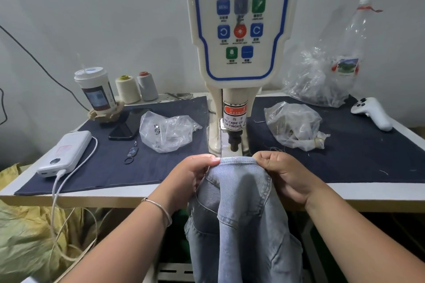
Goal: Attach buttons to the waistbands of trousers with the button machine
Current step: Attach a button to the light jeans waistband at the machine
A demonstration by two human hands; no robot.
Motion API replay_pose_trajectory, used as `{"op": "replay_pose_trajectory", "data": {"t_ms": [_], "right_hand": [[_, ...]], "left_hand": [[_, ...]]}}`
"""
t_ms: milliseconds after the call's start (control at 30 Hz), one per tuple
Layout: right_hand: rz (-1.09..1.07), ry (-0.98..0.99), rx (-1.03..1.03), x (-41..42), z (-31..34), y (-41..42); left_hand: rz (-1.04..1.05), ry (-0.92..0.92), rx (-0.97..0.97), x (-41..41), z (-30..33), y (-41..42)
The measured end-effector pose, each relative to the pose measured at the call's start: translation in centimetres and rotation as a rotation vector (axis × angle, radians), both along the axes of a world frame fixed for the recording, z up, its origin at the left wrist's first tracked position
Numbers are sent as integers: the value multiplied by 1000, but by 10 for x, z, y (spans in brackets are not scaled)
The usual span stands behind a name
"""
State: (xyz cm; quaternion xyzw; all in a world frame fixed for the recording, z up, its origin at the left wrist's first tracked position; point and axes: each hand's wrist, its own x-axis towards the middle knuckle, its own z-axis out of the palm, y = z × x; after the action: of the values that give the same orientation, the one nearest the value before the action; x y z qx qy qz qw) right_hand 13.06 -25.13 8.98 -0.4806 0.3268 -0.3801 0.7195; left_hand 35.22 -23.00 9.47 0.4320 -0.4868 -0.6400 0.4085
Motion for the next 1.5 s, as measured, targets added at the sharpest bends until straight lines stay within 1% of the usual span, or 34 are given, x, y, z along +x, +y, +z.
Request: {"op": "replay_pose_trajectory", "data": {"t_ms": [100, 200, 367, 600, 767, 1333, 1500], "right_hand": [[-14, 5, -14, 1, 0, -1], [-19, -28, 8, 2, 0, -1], [-23, -53, 35, 4, 1, 0], [-42, -55, 47, 4, 0, 0], [-49, -55, 38, 3, -2, -1], [-84, -36, 26, 3, -2, 0], [-89, -15, 23, 3, -2, 0]], "left_hand": [[29, -77, -13, 0, -1, 0], [11, -43, -30, 0, -1, 1], [12, 94, 3, -1, -2, -1], [23, 98, -1, 0, -7, -2], [74, 0, -17, 1, -11, -4], [37, 35, -84, 3, -15, -9], [49, 58, -63, 3, -16, -8]]}}
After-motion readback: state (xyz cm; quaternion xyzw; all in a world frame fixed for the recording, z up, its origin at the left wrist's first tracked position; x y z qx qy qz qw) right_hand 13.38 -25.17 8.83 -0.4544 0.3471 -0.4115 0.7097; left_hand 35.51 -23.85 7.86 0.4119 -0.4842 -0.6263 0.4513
